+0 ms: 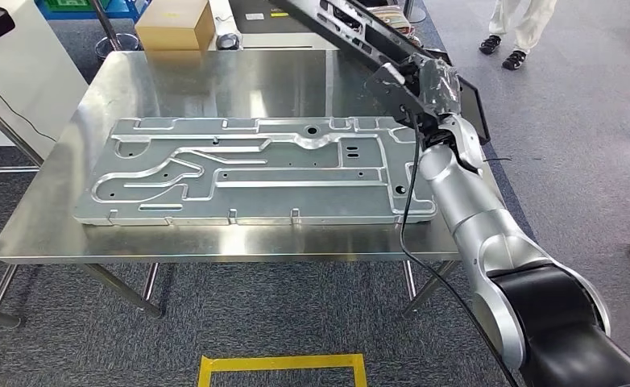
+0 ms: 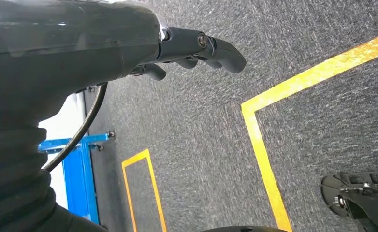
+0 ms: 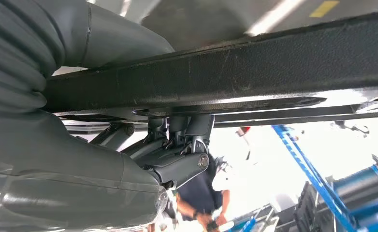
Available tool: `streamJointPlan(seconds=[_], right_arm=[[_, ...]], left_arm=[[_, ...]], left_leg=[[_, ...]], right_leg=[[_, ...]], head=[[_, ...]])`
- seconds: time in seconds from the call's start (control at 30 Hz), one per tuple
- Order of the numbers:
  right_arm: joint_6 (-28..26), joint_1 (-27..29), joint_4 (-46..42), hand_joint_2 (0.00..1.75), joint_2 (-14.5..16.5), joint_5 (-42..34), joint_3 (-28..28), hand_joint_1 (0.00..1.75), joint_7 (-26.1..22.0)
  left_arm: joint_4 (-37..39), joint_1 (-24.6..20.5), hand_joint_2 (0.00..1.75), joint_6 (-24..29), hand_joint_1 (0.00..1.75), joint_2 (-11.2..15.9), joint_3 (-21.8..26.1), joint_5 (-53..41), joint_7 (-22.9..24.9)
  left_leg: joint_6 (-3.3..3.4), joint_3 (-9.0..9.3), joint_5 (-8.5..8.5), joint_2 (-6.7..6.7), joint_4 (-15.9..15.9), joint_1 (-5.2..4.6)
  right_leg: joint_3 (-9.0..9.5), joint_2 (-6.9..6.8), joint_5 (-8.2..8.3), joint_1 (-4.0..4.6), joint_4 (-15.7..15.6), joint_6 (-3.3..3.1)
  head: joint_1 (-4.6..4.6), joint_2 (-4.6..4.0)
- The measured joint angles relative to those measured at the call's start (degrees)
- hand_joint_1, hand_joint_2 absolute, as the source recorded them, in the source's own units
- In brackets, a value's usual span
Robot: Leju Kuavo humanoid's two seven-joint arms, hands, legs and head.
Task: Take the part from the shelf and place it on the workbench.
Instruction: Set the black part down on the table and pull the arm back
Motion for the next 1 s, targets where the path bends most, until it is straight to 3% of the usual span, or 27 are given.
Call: streamJointPlan(seconds=[0.2, 0.57, 1.0], right_arm=[[-1.7, -1.0, 6.4, 1.75, 1.5, 7.9, 5.3, 1.75, 3.7], [-2.2, -1.1, 10.1, 1.75, 3.5, 10.8, 9.3, 1.75, 4.6], [-2.5, 0.6, 12.8, 1.75, 9.7, 24.2, 15.4, 1.75, 5.8]], left_arm=[[0.0, -0.2, 1.75, 0.0, 0.00, 0.0, -0.1, -0.3, 0.1], [0.0, -0.2, 1.75, 0.0, 0.00, 0.0, -0.1, -0.3, 0.1], [0.0, -0.6, 1.75, 0.4, 0.00, 0.0, -0.1, -0.4, 0.1]], left_leg=[[-0.04, -0.03, -0.03, 0.01, 0.0, 0.05], [-0.05, -0.08, -0.02, 0.01, 0.0, 0.04], [-0.08, -0.11, -0.02, 0.05, 0.0, 0.07]], right_leg=[[-0.06, 0.01, -0.02, 0.06, 0.0, -0.03], [-0.06, 0.02, -0.02, 0.03, 0.0, -0.03], [-0.17, 0.09, -0.02, 0.09, 0.0, -0.05]], head=[[0.00, 0.00], [0.01, 0.00], [0.00, 0.00]])
